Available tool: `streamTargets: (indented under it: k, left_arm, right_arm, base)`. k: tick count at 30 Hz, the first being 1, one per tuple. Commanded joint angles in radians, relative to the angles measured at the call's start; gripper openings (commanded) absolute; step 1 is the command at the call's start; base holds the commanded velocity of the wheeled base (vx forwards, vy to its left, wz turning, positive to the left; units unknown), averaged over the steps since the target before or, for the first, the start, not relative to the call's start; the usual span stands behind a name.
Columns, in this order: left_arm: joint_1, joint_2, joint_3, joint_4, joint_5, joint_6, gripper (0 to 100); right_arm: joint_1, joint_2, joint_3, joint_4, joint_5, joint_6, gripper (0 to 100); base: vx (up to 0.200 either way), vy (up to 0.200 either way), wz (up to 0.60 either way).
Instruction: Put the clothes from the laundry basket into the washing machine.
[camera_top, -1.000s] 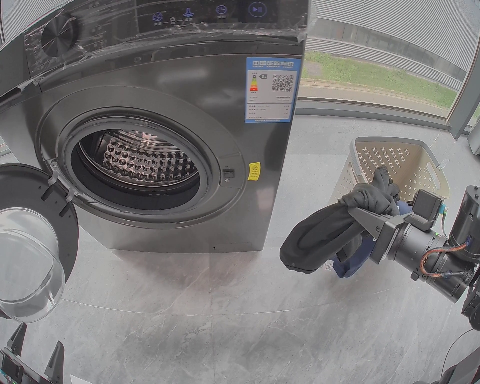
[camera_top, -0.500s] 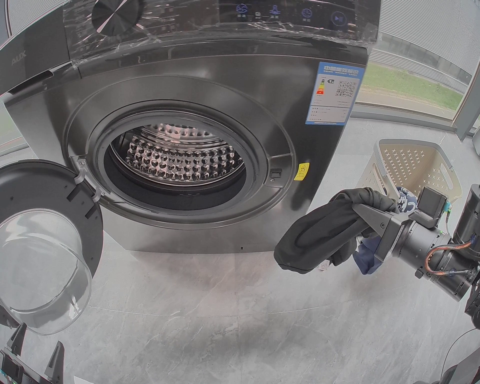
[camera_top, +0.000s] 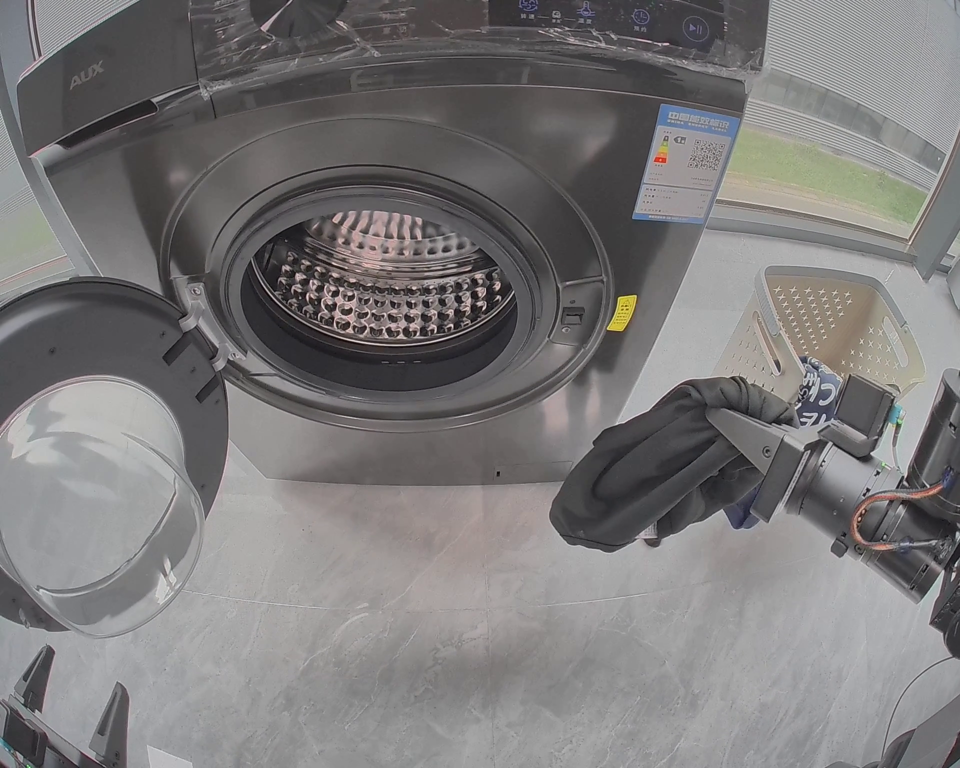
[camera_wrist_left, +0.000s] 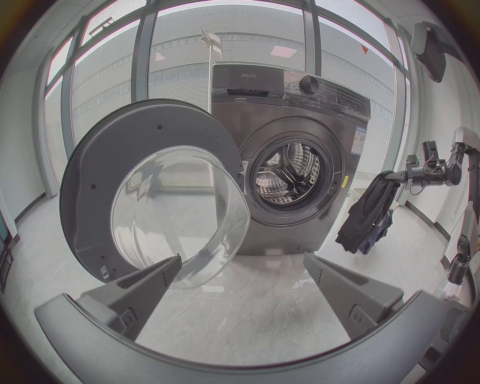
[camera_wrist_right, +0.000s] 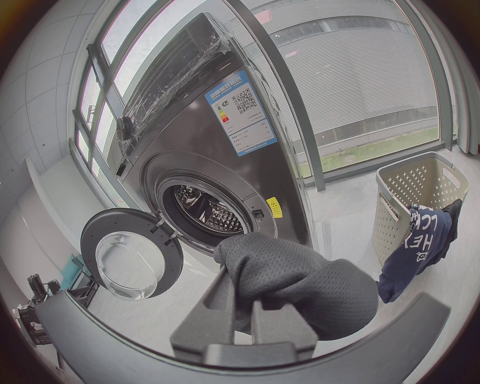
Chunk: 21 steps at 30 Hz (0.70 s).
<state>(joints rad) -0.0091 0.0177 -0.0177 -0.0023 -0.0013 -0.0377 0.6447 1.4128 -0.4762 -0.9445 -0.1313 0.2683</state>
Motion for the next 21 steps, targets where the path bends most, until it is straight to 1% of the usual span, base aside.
streamTargets:
  k: [1, 2, 14, 21]
  left_arm:
    - [0.000, -0.015, 0.018, -0.001, 0.000, -0.001, 100]
    - [0.000, -0.015, 0.018, -0.001, 0.000, -0.001, 100]
    - [0.000, -0.016, 0.018, -0.001, 0.000, 0.005, 100]
    - [0.000, -0.015, 0.016, -0.001, 0.000, 0.005, 100]
  right_arm:
    - [-0.007, -0.005, -0.002, 0.000, 0.001, 0.000, 0]
    - [-0.007, -0.006, -0.004, 0.000, 0.001, 0.000, 0]
    - [-0.010, -0.014, -0.010, 0.000, 0.002, -0.001, 0]
    - [-0.010, -0.014, -0.001, 0.000, 0.004, -0.003, 0]
  base:
    - [0.000, 0.000, 0.00]
    - [0.000, 0.000, 0.00]
    - [0.000, 0.200, 0.00]
    - [0.000, 0.000, 0.00]
